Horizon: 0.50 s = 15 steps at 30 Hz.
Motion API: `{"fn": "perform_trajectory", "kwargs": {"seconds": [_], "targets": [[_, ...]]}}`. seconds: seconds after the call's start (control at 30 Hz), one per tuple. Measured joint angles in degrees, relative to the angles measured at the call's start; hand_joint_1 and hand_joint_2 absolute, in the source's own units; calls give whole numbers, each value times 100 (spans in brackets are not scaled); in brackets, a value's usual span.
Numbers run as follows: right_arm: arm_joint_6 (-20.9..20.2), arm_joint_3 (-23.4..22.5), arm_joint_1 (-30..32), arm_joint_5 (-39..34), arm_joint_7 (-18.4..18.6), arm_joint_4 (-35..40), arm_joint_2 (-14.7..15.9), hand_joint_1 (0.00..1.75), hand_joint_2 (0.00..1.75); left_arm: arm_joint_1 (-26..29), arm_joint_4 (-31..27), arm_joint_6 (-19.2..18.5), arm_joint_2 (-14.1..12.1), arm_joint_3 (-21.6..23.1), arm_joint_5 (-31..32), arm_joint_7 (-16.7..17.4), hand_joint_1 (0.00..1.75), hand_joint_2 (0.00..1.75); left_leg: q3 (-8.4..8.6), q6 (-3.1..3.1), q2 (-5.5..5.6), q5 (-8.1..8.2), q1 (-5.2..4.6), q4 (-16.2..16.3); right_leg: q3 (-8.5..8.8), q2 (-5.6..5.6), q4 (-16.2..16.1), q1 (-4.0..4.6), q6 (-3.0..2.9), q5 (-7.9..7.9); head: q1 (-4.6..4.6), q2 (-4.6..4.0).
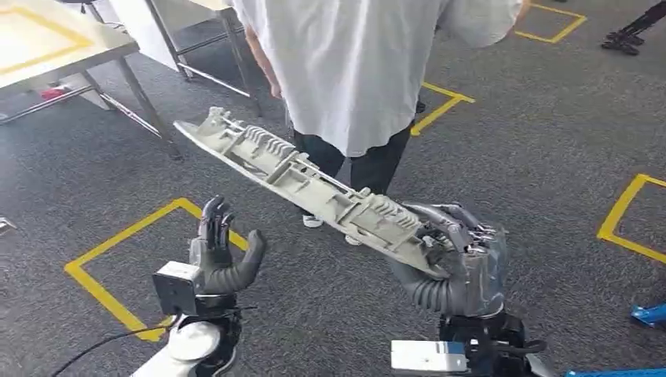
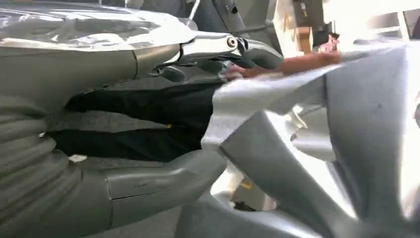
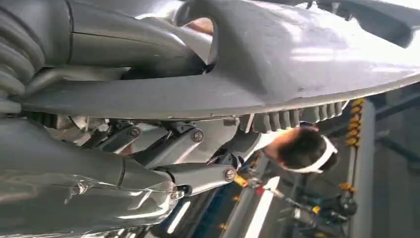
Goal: Take the parts from the cabinet and place them on the table.
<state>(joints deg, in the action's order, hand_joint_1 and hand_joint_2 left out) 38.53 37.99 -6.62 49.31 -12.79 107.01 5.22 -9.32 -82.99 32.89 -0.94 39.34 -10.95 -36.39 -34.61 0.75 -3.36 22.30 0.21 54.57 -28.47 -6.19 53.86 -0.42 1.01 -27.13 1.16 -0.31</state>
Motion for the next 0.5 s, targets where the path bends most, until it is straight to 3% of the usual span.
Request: {"fn": "perform_trajectory", "kwargs": {"seconds": [0.07,0.1,0.13,0.17,0.23,0.27,0.3,0.33,0.37,0.4,0.43,0.47,0.5], "targets": [[0,-2,-7,0,-20,0,-7,175,175,0,0,-2,-4,2,-4,-20,0,175,-2,-79,137,8,-29,-11,60,-130,-18,-22,63,-28,-22,-2],[0,-7,-8,0,-28,0,-7,175,175,4,0,-7,4,0,-4,-39,0,175,46,-126,200,-16,46,-56,2,41,31,-71,111,-109,-13,0],[0,-9,-3,0,-37,0,-7,175,175,-13,0,-7,11,2,-4,-52,0,175,54,-155,259,-15,44,-63,-60,334,251,-80,113,-260,-50,-2],[0,-18,-1,-2,-55,0,-7,175,175,-25,0,-7,22,0,-9,-55,0,175,52,-198,318,-17,43,-62,-255,491,675,-82,115,-482,-103,0],[0,-37,8,-24,-59,-2,-7,175,175,-20,2,-7,31,0,-22,-61,0,175,52,-211,469,-13,28,-57,-780,597,1737,-66,135,-883,-210,-2],[0,-44,27,-55,-59,-11,-7,175,175,-16,6,-9,33,0,-30,-61,0,175,54,-213,552,-12,20,-54,-936,602,1997,-67,135,-903,-229,-2],[0,-48,40,-70,-59,-24,-7,175,175,-14,11,-11,33,0,-59,-61,0,175,60,-212,642,-12,18,-50,-957,602,1955,-66,121,-780,-238,0],[0,-48,43,-68,-59,-28,-7,175,175,-13,13,-37,33,0,-105,-57,0,175,68,-210,737,-11,18,-42,-849,615,1639,-68,103,-533,-251,0],[0,-53,43,-68,-59,-28,-7,175,175,-14,13,-61,33,0,-142,-39,0,175,79,-205,830,-7,20,-33,-639,650,1126,-73,82,-218,-271,0],[0,-55,43,-68,-59,-28,-7,175,175,-13,13,-70,39,0,-164,-37,0,175,89,-192,914,1,25,-22,-418,774,588,-75,58,69,-291,0],[0,-57,43,-68,-59,-28,-7,175,175,-17,15,-70,46,0,-175,-37,0,175,77,-181,963,2,37,-19,-289,1092,259,-92,23,111,-308,0],[0,-59,55,-66,-61,-28,-7,175,175,-23,15,-70,50,2,-192,-22,0,175,35,-145,1065,1,6,24,-220,1132,120,-113,18,87,-286,0],[0,-61,55,-66,-59,-31,-7,175,175,-21,18,-68,55,0,-192,-20,0,175,-11,-93,1110,-29,34,13,-161,1088,111,-84,11,48,-293,0]]}}
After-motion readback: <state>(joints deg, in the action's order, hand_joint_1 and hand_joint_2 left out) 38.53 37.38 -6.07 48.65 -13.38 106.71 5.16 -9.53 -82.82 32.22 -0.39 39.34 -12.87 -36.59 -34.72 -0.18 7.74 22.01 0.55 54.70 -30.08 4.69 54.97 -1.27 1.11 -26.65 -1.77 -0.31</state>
